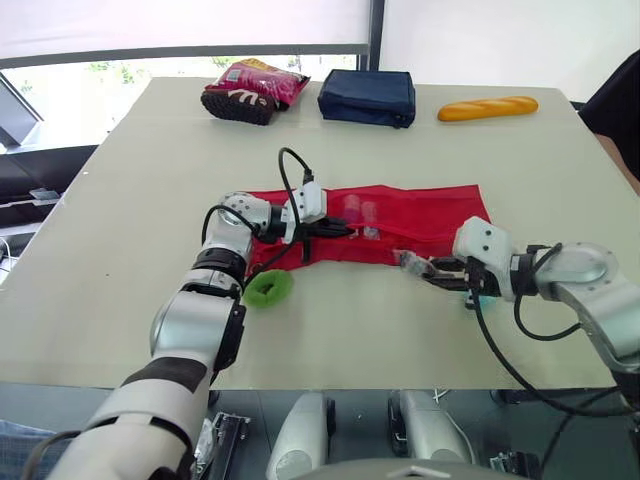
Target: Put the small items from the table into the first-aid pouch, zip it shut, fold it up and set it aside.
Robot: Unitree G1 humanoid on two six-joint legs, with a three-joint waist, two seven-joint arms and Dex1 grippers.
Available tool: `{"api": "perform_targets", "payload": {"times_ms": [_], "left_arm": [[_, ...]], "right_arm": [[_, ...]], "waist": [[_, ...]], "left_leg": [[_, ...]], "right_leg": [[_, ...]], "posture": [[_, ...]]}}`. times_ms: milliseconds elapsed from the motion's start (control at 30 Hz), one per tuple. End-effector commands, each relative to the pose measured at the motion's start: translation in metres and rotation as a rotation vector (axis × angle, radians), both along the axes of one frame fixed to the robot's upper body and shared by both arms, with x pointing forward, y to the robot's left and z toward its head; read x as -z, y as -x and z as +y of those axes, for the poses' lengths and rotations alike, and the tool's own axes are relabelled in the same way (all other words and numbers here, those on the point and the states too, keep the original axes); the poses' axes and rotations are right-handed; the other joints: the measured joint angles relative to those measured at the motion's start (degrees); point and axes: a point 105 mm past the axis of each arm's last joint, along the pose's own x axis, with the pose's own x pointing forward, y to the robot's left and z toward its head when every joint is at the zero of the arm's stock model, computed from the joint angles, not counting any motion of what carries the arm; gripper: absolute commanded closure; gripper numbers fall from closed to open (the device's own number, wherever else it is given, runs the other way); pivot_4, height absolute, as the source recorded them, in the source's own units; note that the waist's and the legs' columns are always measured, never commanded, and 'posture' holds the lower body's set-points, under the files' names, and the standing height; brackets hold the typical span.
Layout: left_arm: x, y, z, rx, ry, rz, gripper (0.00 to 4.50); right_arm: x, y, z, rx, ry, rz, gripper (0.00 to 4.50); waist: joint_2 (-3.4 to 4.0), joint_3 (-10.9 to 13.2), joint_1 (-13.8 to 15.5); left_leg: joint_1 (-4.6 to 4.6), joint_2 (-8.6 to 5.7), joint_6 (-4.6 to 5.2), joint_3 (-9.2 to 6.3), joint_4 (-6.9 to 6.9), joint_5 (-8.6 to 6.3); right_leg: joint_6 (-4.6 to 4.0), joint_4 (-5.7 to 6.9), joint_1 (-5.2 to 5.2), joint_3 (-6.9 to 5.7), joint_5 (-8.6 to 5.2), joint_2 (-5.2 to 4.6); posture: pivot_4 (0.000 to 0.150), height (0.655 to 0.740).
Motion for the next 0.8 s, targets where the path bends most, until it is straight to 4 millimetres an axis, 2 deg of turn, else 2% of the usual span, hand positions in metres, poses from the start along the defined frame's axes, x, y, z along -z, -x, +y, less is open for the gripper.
{"api": "perform_targets", "payload": {"times_ms": [33, 133, 300, 400, 567, 800], "left_arm": [[-0.016, -0.002, -0.008, 0.021, 0.038, -0.048, 4.50], [-0.015, -0.001, -0.009, 0.033, 0.041, -0.040, 4.50], [-0.016, 0.000, -0.012, 0.041, 0.063, -0.032, 4.50], [-0.017, 0.000, -0.014, 0.046, 0.067, -0.036, 4.50], [-0.016, 0.004, -0.017, 0.074, 0.069, -0.037, 4.50], [-0.009, 0.008, -0.016, 0.096, 0.056, -0.024, 4.50]], "right_arm": [[-0.013, -0.014, 0.001, 0.107, 0.003, -0.116, 4.08], [-0.010, -0.021, 0.010, 0.145, 0.000, -0.140, 4.08], [0.003, -0.021, 0.037, 0.084, 0.037, -0.155, 4.08], [0.011, -0.021, 0.046, 0.077, 0.052, -0.144, 4.08], [0.021, -0.040, 0.042, 0.210, 0.064, -0.182, 4.08], [0.006, -0.060, 0.035, 0.391, 0.016, -0.312, 4.08]], "waist": [[0.00, 0.0, 0.0], [0.00, 0.0, -0.2], [0.00, 0.0, -0.2], [0.00, 0.0, -0.2], [0.00, 0.0, -0.1], [0.00, 0.0, -0.2]], "left_leg": [[0.00, 0.00, 0.00, -0.01, 0.00, 0.00], [0.00, 0.00, 0.00, 0.01, 0.00, 0.00], [0.01, 0.01, 0.00, 0.01, -0.01, 0.00], [0.01, 0.01, 0.00, 0.00, -0.01, 0.00], [0.00, -0.01, 0.00, -0.01, 0.00, 0.00], [0.00, 0.00, 0.00, -0.01, -0.01, 0.00]], "right_leg": [[0.00, 0.00, 0.00, 0.00, 0.00, 0.00], [0.00, 0.00, -0.01, 0.00, 0.00, 0.02], [-0.01, 0.01, -0.01, 0.00, 0.00, 0.04], [0.00, 0.01, -0.01, 0.00, 0.00, 0.04], [0.00, -0.01, 0.00, 0.00, 0.00, 0.03], [-0.01, 0.01, -0.01, 0.00, 0.00, 0.04]], "posture": [[0.150, 0.7105], [0.150, 0.7105], [0.150, 0.7105], [0.150, 0.7105], [0.150, 0.7105], [0.150, 0.7105]]}}
